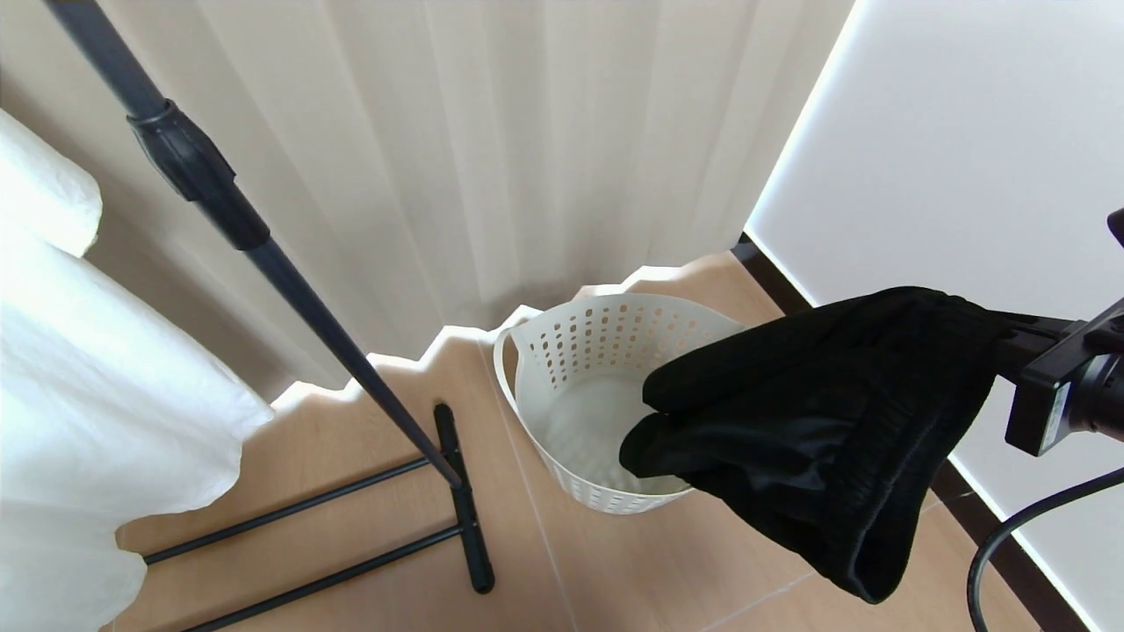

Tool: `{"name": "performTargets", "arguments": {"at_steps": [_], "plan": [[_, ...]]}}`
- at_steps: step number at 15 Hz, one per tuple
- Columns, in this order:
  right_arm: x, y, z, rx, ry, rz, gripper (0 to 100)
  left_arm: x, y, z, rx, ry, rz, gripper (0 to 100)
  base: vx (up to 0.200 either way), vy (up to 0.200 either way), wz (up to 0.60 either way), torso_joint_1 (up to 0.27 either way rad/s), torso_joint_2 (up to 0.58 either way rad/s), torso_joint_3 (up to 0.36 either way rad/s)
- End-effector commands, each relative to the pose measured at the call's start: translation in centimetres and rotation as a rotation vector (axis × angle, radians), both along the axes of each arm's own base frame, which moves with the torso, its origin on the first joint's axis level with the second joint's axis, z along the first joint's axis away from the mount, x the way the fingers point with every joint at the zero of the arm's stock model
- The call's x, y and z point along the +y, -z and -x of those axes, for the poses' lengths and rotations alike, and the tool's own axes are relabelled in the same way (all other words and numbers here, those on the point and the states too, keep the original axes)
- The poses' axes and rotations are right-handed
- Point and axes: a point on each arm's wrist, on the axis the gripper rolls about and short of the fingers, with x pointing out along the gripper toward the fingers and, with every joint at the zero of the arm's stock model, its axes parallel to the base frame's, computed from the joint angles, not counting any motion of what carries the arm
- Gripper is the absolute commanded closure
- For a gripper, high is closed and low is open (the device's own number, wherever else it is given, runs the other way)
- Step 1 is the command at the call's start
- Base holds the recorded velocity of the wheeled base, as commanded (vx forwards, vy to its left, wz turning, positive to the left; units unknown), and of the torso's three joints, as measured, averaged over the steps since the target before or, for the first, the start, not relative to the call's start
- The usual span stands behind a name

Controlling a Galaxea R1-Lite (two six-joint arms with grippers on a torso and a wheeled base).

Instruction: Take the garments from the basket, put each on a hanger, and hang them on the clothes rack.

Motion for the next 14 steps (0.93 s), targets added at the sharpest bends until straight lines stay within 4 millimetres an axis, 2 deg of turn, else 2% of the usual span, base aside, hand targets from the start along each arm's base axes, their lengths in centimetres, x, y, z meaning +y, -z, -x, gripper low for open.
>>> {"name": "performTargets", "arguments": {"at_steps": [1,12,14], "plan": [[0.07,0.12,-0.15,0.006,0.0,0.003,100,0.0,-0.01,-0.01,0.0,-0.001,0.0,0,0.0,0.0,0.0,0.002,0.0,0.178],[0.08,0.26,-0.14,0.011,-0.004,0.003,100,0.0,-0.01,-0.01,0.001,0.0,0.002,0,0.0,0.0,0.0,0.003,0.0,0.198],[0.09,0.28,-0.17,0.012,-0.004,0.003,100,0.0,-0.01,-0.01,0.001,0.0,0.002,0,0.0,0.0,0.0,0.007,-0.14,0.059]]}}
